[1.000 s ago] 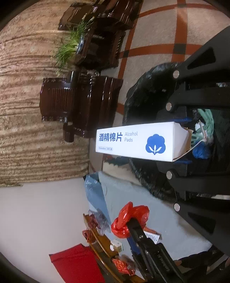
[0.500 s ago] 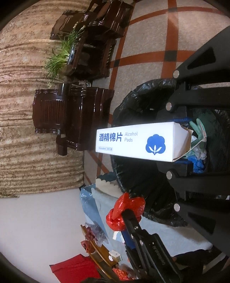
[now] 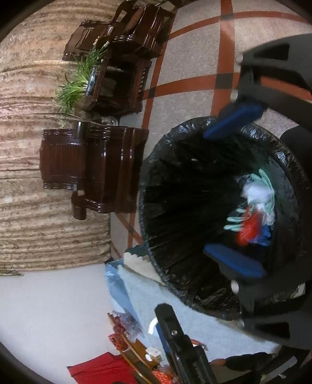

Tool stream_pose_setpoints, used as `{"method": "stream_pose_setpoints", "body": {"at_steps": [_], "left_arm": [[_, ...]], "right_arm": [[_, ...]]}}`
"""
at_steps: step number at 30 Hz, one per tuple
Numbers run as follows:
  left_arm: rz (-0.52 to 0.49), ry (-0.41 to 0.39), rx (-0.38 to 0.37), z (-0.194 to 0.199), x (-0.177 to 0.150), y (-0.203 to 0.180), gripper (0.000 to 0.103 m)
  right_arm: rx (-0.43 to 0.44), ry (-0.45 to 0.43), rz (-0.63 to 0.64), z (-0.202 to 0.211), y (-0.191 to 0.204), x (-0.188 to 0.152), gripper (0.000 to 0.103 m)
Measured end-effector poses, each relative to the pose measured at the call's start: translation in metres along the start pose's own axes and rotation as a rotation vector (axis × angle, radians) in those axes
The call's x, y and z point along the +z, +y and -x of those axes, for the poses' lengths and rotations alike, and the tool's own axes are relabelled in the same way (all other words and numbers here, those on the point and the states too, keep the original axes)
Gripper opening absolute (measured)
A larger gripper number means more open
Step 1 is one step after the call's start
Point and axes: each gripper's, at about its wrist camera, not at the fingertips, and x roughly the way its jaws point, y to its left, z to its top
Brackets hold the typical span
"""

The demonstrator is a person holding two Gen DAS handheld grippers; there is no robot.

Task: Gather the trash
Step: 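Open both tools to drop the box and red bag into the bin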

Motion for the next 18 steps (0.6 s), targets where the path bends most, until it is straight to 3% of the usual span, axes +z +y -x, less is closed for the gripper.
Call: {"method": "stream_pose_setpoints", "body": {"at_steps": [2, 9, 18], "left_arm": [[0.009, -0.014, 0.028, 0.008, 0.003, 0.009, 0.087], [0.054, -0.073, 0.169, 0.055, 0.004, 0.056, 0.091], [0.138, -0.122, 0.390, 0.114, -0.010, 0.129, 0.091]], "right_arm": [[0.020, -0.023, -0.001, 0.005, 0.005, 0.002, 0.097], [0.100, -0.072, 0.016, 0.013, 0.038, 0.019, 0.097], [0.237, -0.100, 0.110, 0.001, 0.112, 0.035, 0.097]]}}
